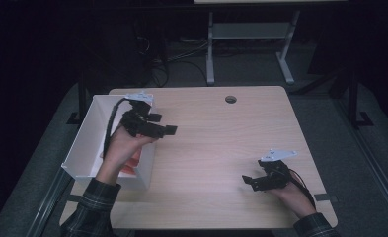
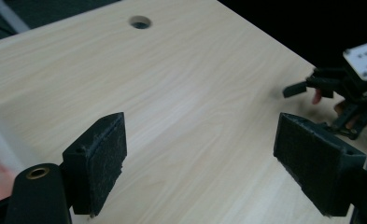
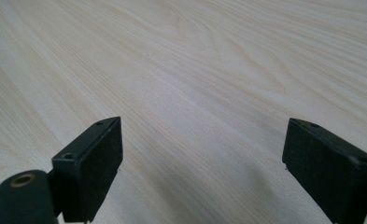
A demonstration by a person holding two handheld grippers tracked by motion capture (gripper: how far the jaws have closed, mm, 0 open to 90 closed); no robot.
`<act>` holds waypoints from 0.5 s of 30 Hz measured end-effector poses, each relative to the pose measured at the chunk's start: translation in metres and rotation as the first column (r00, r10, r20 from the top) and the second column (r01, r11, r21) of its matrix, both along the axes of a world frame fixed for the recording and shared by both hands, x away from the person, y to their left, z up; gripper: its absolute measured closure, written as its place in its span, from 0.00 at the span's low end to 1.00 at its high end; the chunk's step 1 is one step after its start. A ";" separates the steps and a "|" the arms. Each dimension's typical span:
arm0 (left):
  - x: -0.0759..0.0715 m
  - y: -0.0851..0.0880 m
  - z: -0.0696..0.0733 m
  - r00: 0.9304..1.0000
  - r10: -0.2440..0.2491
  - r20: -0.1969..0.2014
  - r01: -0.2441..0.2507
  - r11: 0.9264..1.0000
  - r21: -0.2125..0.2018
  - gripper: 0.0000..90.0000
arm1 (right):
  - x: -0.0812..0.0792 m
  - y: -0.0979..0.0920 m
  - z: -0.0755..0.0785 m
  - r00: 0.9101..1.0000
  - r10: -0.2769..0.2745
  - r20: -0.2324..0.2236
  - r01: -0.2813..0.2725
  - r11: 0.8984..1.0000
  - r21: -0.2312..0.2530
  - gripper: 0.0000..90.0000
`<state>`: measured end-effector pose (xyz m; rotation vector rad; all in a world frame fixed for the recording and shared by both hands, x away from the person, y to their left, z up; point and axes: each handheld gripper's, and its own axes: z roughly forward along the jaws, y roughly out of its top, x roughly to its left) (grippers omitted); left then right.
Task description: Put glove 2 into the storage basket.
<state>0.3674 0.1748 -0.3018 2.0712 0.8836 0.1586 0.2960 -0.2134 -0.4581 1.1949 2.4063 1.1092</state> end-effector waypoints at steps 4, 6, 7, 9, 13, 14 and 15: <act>-0.008 -0.028 -0.010 0.999 -0.044 0.010 0.044 0.999 0.029 0.19 | 0.000 0.000 0.000 1.000 -0.001 -0.001 0.001 1.000 0.001 0.13; -0.013 -0.041 -0.017 0.998 -0.063 0.011 0.063 0.998 0.027 0.19 | 0.000 0.000 0.000 1.000 0.003 0.003 -0.003 1.000 0.001 0.13; -0.015 -0.047 -0.020 0.997 -0.073 0.013 0.073 0.997 0.028 0.19 | 0.000 0.000 0.000 1.000 0.004 0.003 -0.004 1.000 0.001 0.13; -0.017 -0.057 -0.029 0.995 -0.101 0.009 0.100 0.994 0.048 0.19 | 0.000 0.000 0.000 1.000 0.001 0.000 -0.001 1.000 0.001 0.13; -0.021 -0.073 -0.051 0.992 -0.129 0.002 0.129 0.990 0.064 0.19 | 0.000 0.000 0.000 1.000 0.006 0.005 -0.006 1.000 0.000 0.13; -0.023 -0.076 -0.057 0.991 -0.131 -0.003 0.131 0.989 0.062 0.19 | 0.000 0.000 0.000 1.000 0.007 0.005 -0.007 1.000 -0.001 0.13; -0.023 -0.077 -0.063 0.990 -0.140 -0.005 0.140 0.988 0.072 0.19 | 0.000 0.000 0.000 1.000 0.007 0.005 -0.007 1.000 0.000 0.13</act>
